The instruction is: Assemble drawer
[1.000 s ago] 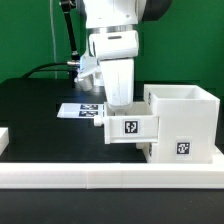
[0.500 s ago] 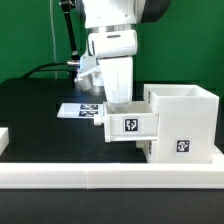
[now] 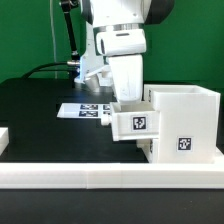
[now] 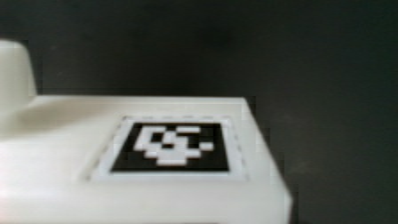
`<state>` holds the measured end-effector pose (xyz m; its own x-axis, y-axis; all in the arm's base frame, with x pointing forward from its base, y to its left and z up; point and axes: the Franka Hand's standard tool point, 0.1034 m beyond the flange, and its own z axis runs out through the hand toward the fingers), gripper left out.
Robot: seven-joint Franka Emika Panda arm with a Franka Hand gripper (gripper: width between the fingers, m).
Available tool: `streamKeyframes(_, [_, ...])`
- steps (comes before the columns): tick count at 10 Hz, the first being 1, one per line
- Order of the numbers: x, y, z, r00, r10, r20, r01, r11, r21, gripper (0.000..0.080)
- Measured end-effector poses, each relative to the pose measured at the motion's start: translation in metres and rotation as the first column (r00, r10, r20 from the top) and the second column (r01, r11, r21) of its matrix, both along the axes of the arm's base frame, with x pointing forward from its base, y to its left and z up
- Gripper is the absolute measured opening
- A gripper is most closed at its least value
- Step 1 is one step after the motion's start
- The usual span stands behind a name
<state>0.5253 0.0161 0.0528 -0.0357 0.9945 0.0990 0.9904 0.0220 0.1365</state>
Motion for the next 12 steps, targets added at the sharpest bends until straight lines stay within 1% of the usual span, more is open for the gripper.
streamKeyframes(1, [0.0, -0.002, 0.0, 1.0, -0.007, 0.0, 0.007, 1.0, -0.001, 0.0042])
streamKeyframes(4, [0.001, -0.002, 0.0, 1.0, -0.006, -0.002, 0.006, 1.0, -0.001, 0.0045])
streamKeyframes(5, [0.001, -0.004, 0.005, 1.0, -0.013, -0.018, 0.013, 1.0, -0.009, 0.0264])
streamKeyframes(6, [0.004, -0.005, 0.013, 1.0, -0.018, -0.023, 0.017, 1.0, -0.017, 0.04])
streamKeyframes(7, [0.005, -0.005, 0.021, 0.999, -0.02, -0.029, 0.02, 0.999, -0.027, 0.04])
streamKeyframes(8, [0.006, -0.009, 0.038, 0.999, -0.022, -0.036, 0.021, 0.999, -0.048, 0.0585])
streamKeyframes(9, [0.006, -0.015, 0.056, 0.999, -0.031, -0.039, 0.028, 0.997, -0.071, 0.063])
streamKeyframes(10, [0.007, -0.022, 0.063, 0.999, -0.021, -0.032, 0.019, 0.996, -0.082, 0.063])
streamKeyframes(12, [0.013, -0.05, 0.069, 1.0, -0.002, -0.026, 0.0, 0.995, -0.097, 0.0646])
